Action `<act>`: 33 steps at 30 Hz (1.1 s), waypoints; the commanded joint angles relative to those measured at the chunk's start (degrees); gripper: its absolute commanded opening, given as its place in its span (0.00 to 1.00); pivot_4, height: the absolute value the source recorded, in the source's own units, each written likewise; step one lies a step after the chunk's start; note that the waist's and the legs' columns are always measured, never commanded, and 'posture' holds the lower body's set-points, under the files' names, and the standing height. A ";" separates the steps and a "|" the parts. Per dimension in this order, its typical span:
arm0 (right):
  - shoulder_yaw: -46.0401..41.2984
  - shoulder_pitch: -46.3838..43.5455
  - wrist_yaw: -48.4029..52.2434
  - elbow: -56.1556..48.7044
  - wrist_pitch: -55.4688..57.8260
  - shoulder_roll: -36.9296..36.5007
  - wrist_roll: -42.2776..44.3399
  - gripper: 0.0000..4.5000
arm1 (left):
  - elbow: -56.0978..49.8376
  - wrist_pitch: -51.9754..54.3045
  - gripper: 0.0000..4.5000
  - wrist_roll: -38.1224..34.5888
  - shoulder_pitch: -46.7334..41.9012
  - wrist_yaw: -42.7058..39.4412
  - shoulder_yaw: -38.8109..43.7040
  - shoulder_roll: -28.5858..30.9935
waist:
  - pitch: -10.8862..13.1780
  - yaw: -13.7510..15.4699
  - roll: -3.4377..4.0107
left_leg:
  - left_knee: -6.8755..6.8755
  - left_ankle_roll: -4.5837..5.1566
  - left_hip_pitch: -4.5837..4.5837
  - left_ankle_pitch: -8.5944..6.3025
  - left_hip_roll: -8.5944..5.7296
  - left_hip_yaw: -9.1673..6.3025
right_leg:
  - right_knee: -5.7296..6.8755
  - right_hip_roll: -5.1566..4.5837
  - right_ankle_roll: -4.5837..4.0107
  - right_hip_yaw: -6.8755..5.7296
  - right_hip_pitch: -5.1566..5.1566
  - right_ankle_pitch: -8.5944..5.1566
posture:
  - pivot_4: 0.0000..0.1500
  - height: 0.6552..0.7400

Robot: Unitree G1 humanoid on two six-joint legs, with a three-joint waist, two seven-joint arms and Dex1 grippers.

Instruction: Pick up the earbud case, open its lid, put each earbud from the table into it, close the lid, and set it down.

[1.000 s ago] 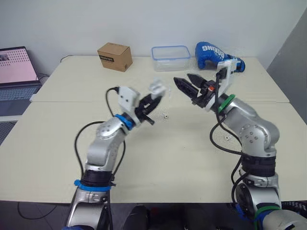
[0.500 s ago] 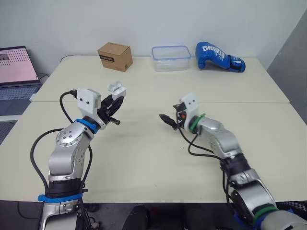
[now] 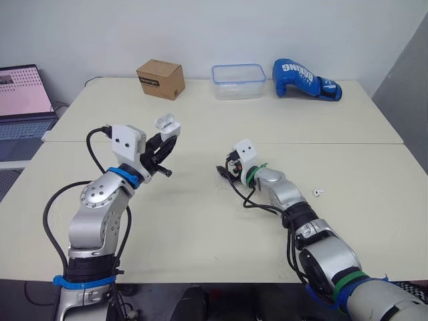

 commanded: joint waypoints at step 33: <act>-12.06 39.43 49.71 -37.14 -0.09 -60.23 7.85 0.17 | -0.87 -3.08 0.16 -0.27 -0.10 -0.63 -4.47 -3.41 | 0.05 0.11 -0.01 | 0.05 0.03 -0.10 -0.02 0.01 0.17 | -0.60 -0.09 0.04 -0.03 0.22 0.02 | 1.00 1.00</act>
